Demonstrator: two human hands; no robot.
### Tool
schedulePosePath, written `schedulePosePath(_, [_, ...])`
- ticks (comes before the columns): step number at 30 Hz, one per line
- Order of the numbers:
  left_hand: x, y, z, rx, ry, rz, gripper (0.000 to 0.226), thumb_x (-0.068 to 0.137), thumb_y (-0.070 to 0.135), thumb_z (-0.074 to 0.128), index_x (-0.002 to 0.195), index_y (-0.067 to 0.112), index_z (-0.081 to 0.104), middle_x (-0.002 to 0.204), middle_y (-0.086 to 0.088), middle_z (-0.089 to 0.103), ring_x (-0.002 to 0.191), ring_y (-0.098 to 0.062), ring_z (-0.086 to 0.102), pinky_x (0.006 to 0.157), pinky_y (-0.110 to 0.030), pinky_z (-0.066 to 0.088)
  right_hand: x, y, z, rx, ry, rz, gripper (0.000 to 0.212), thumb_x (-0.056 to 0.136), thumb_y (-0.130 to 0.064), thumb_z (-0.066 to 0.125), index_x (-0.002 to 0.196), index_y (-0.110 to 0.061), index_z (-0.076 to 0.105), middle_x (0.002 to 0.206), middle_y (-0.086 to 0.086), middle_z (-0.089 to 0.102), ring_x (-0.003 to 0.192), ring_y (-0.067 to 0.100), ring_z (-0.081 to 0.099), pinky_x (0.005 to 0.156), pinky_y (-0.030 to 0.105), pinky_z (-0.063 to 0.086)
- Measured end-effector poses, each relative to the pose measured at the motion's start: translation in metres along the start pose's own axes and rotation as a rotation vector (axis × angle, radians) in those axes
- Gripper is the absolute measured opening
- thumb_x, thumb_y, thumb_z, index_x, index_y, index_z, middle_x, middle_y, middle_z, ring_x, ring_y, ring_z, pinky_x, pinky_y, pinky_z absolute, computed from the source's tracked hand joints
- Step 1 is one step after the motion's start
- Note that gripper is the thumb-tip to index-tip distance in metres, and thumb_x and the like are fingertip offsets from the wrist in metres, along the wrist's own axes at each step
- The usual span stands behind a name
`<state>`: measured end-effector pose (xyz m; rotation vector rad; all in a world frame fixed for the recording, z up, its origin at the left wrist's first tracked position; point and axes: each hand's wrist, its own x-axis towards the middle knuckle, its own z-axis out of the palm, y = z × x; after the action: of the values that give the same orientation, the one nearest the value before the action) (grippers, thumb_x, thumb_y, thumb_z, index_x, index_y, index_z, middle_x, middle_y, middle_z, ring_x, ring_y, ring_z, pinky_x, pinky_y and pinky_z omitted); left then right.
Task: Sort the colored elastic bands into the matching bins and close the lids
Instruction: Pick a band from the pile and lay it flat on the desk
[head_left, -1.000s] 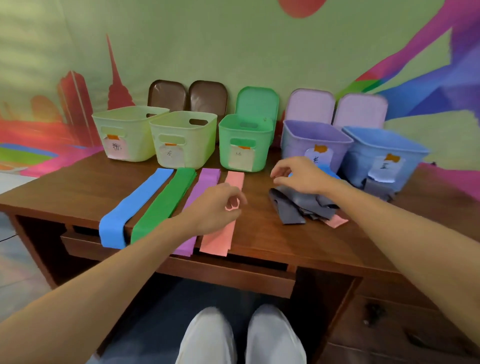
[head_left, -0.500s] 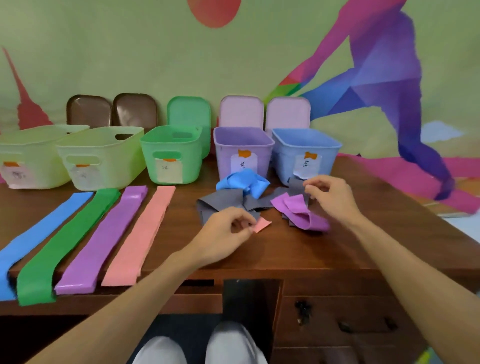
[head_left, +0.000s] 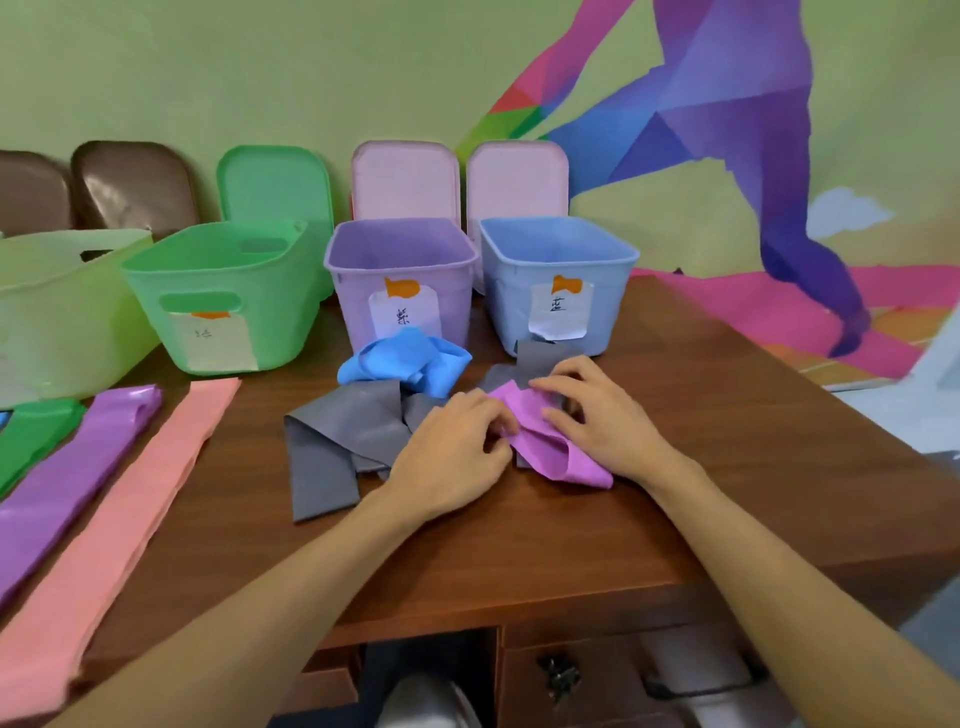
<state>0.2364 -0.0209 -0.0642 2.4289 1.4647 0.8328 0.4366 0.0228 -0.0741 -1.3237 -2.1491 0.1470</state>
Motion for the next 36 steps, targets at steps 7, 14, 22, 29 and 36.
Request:
schedulePosePath(7, [-0.004,-0.004,0.003,0.087,-0.008,0.061,0.022,0.083,0.024,0.052,0.104,0.025,0.06,0.105,0.009,0.054,0.102,-0.011,0.051,0.09,-0.037,0.043,0.003,0.004,-0.001,0.177,0.055,0.042,0.011,0.082,-0.014,0.071,0.091,-0.019,0.067,0.103,-0.004,0.05,0.084,0.018,0.058,0.078,0.021,0.047])
schedulePosePath(14, [-0.003,-0.002,0.003,0.123,-0.017,0.069,0.027,0.089,0.035,0.049,0.114,0.031,0.057,0.108,0.014,0.051,0.105,-0.006,0.049,0.093,-0.028,0.037,0.003,0.008,-0.007,0.676,0.438,0.334,0.023,0.09,-0.003,0.057,0.079,-0.023,0.056,0.072,-0.003,0.06,0.051,0.001,0.051,0.052,0.013,0.04])
schedulePosePath(22, [-0.01,0.007,-0.003,0.168,-0.065,0.207,0.053,0.084,0.069,0.023,0.118,0.046,0.057,0.113,0.017,0.04,0.112,-0.002,0.031,0.1,-0.024,0.01,-0.001,0.011,-0.015,0.823,0.64,0.56,0.024,0.092,-0.002,0.05,0.093,-0.018,0.067,0.068,-0.004,0.06,0.053,0.005,0.047,0.051,0.019,0.039])
schedulePosePath(29, [0.01,0.029,0.002,0.191,-0.019,0.269,0.018,0.089,0.044,0.058,0.097,0.03,0.066,0.105,0.012,0.057,0.109,-0.01,0.041,0.093,-0.03,0.019,0.001,0.015,-0.016,0.902,0.669,0.65,0.024,0.092,-0.003,0.05,0.087,-0.019,0.067,0.063,-0.001,0.059,0.047,0.006,0.048,0.05,0.024,0.041])
schedulePosePath(36, [0.049,0.052,-0.025,-0.28,0.156,-0.001,0.022,0.091,0.034,0.058,0.093,0.013,0.063,0.091,-0.005,0.069,0.087,-0.025,0.062,0.08,-0.04,0.051,0.003,0.023,-0.011,0.894,0.74,0.648,0.017,0.092,-0.004,0.052,0.093,-0.015,0.065,0.061,0.002,0.059,0.042,0.002,0.051,0.046,0.018,0.042])
